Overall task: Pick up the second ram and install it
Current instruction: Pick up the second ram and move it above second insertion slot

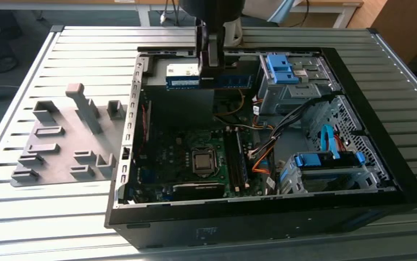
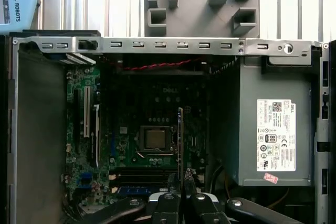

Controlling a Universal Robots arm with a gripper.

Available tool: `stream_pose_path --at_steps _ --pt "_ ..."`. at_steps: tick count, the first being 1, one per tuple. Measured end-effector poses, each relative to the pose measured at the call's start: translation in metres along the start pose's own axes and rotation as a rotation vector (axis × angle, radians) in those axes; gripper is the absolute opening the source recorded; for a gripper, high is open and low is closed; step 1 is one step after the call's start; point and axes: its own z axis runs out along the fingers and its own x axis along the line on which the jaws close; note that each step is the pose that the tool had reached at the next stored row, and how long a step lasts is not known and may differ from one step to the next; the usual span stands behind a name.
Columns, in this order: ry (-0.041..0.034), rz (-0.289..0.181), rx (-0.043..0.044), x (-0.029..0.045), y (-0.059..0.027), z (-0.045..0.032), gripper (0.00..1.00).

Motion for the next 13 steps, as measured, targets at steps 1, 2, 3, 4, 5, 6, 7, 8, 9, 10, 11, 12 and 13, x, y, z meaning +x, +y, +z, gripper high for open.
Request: stream_pose_path --at_steps 1,2,3,4,5,6,7,8,9,10,11,12,13 --pt "0.0002 0.0 0.0 0.0 -0.0017 -0.0001 0.14" --pt "0.0001 0.0 0.0 0.0 -0.0038 0.0 0.14" --pt "0.0 0.0 0.0 0.0 -0.0062 0.0 0.14" --pt "0.0001 0.0 0.0 -0.0001 -0.0085 0.0 0.14" --pt "0.0001 0.0 0.0 -0.0001 -0.0106 -0.0001 0.14" --pt "0.0001 0.0 0.0 -0.0001 -0.0127 0.0 0.14" --pt "0.0 0.0 0.0 -0.0001 -0.0147 0.0 0.14" --pt "0.0001 0.0 0.0 -0.0002 -0.0168 0.0 0.14" --pt "0.0001 0.0 0.0 -0.0002 -0.0188 0.0 0.14" --pt "0.0 0.0 0.0 -0.0002 -0.0209 0.0001 0.14" --pt "0.0001 0.0 0.0 -0.0002 -0.0227 0.0001 0.14" --pt "0.0001 0.0 0.0 -0.0002 -0.0241 0.0001 0.14" --pt "0.0001 0.0 0.0001 -0.0002 -0.0246 0.0001 0.14"
